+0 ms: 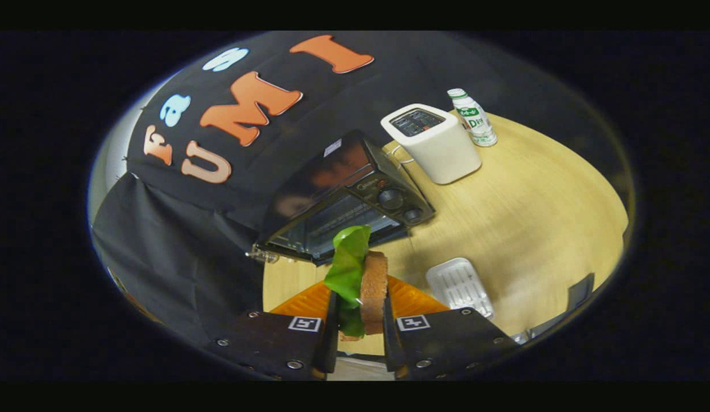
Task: Open the toaster oven, put the food inside, and close the toaster oven door.
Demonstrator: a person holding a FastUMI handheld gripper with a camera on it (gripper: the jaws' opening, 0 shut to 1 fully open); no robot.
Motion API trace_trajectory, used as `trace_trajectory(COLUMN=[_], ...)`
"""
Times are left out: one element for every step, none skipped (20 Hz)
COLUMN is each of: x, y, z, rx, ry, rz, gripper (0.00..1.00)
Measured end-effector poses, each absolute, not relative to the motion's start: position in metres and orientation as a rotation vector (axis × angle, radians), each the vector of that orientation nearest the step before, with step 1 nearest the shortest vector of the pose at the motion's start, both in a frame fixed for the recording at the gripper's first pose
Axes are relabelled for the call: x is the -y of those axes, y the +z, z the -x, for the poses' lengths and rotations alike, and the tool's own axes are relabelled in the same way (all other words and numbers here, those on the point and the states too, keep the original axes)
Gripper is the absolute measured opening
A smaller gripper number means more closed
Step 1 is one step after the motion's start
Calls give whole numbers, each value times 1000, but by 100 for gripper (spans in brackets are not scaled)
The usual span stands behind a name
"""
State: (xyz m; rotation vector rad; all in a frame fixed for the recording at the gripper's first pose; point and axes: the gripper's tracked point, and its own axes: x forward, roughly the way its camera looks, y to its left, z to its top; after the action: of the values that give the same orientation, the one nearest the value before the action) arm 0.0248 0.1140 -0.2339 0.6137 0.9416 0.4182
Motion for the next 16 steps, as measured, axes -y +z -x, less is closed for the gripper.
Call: trace_trajectory(x=[-122, -132, -141, -148, -158, -165, -173, -182, -191, -197, -202, -208, -215, -224, -230, -236], y=[-234, -235, -235, -235, -238, -241, -244, -249, -254, -261, -271, -280, -284, -286, -288, -291], z=[-26, -24, -28, -31, -36, -39, -43, -49, -54, -59, -67, -74, -82, -86, -94, -100], rx=[-926, -905, -884, -865, -845, -828, -803, -784, -770, -761, -751, -742, -727, -715, -699, -684], ry=[409, 401, 392, 384, 375, 366, 360, 354, 347, 323, 299, 268, 253, 244, 235, 221], rz=[-650, -686, -727, -768, -805, -838, -874, -915, -960, -1001, -1027, -1058, -1099, -1140, -1173, -1192], gripper=[34, 34, 34, 34, 33, 34, 33, 34, 33, 34, 34, 33, 33, 33, 34, 34])
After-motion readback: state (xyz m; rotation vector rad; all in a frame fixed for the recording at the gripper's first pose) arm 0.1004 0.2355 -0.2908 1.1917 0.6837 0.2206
